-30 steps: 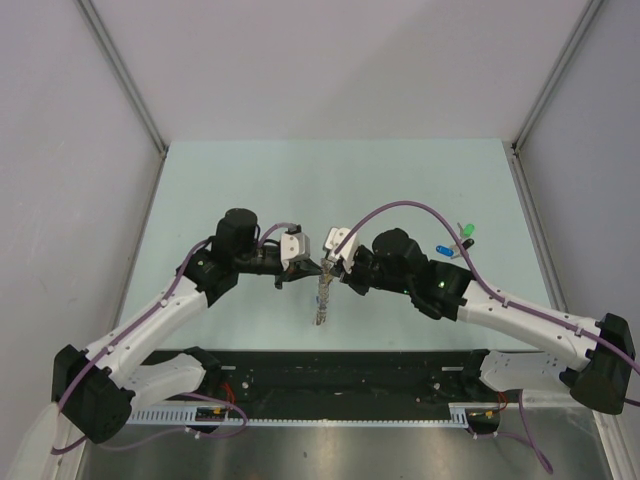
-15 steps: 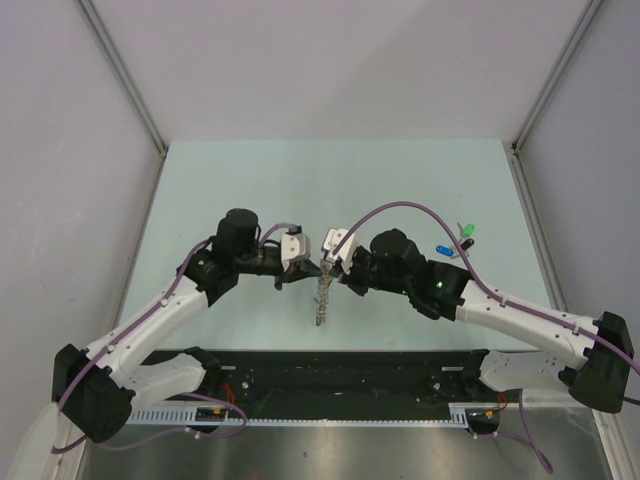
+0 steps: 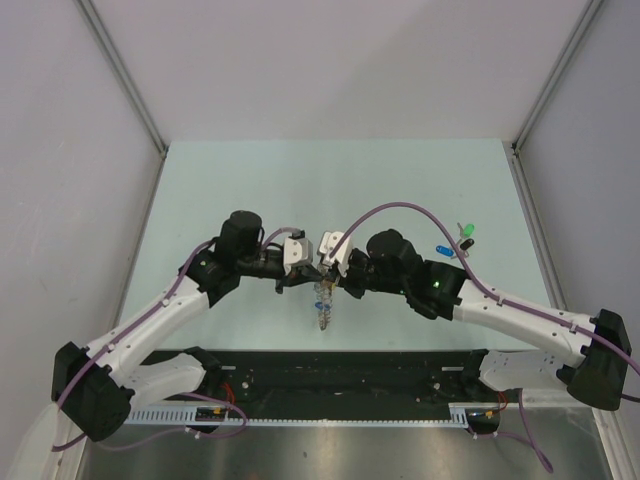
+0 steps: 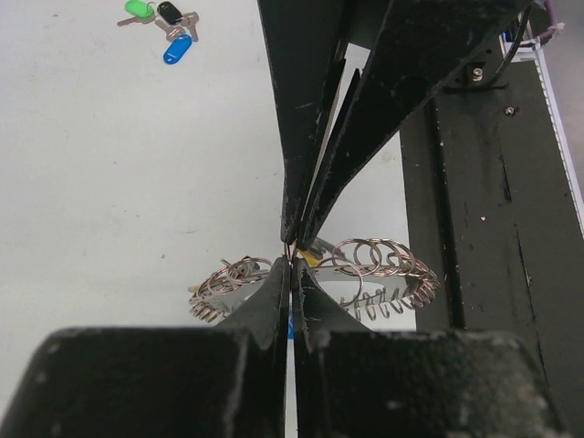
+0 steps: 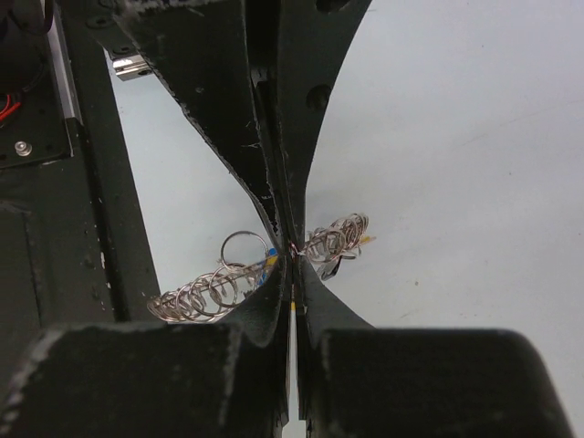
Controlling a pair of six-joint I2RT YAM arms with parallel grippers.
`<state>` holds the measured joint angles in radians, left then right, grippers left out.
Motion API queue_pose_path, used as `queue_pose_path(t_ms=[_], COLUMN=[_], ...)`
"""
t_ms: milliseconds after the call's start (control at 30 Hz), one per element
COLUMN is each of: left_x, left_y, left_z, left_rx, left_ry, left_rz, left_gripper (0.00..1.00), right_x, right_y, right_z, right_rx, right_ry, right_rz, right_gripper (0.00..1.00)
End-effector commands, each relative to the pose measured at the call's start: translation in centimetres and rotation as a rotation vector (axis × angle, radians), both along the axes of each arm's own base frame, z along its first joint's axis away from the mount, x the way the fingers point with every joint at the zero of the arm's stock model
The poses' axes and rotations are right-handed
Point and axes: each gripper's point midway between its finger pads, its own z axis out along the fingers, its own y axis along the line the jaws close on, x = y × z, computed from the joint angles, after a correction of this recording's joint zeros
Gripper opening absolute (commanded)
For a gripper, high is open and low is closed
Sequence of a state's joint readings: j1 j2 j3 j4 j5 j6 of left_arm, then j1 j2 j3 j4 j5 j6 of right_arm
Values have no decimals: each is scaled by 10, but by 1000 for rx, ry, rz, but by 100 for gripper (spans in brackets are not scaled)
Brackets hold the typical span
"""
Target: Put the keys on the keyring
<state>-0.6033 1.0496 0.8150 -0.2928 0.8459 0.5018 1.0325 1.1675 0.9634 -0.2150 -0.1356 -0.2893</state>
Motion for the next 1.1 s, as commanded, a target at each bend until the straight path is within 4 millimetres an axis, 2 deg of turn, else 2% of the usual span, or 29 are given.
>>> queue_pose_path(t_ms=[0,200,333,533,967,1067], left_x=[-13,-8,-2,2,0,-3], left_y=[-11,-9,-8,-7,-8,-9], left_z=[25,25,24,25,28,28], left_rx=[-81,-74,-66,-67,-88,-93], left_ry=[-69,-79,-92,-106,-105,-101], left_rz=[-113,-72,-39,-15,-20,-34], left_gripper=[0,0,0,0,0,0], right_x=[3,2,-2,-6,0,3], right_y=[17,13,2,-16,-16,-16], right_z=[37,40,41,29,20,23], right_rx=[102,103,90,30,19,35], right_ry=[-52,-54,-39,-5,22,17], right_rz=[32,26,4,-27,-48,-59], right_gripper=[0,0,0,0,0,0])
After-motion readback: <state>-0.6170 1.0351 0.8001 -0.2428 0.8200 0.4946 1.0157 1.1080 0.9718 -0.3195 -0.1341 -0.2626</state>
